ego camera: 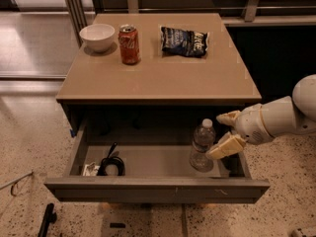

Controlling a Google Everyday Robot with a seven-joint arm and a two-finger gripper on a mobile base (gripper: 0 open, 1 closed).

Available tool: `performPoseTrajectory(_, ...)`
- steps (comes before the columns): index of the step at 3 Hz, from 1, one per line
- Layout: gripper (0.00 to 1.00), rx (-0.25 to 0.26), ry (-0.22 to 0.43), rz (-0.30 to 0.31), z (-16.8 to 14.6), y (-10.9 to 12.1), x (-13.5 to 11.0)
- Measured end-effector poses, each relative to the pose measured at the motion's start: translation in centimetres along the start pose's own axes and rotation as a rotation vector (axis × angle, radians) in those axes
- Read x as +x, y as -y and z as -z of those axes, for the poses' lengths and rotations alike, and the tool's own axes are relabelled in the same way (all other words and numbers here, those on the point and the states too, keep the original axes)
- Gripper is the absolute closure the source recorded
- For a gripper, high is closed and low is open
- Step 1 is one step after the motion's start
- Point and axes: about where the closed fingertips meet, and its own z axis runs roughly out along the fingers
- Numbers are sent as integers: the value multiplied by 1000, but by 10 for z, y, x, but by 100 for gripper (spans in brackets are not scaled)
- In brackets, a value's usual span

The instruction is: Pick water bottle from top drawer and place on counter

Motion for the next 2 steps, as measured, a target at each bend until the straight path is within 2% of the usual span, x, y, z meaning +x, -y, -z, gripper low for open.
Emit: performPoseTrajectory(2, 18, 1, 58, 25, -23, 2, -7)
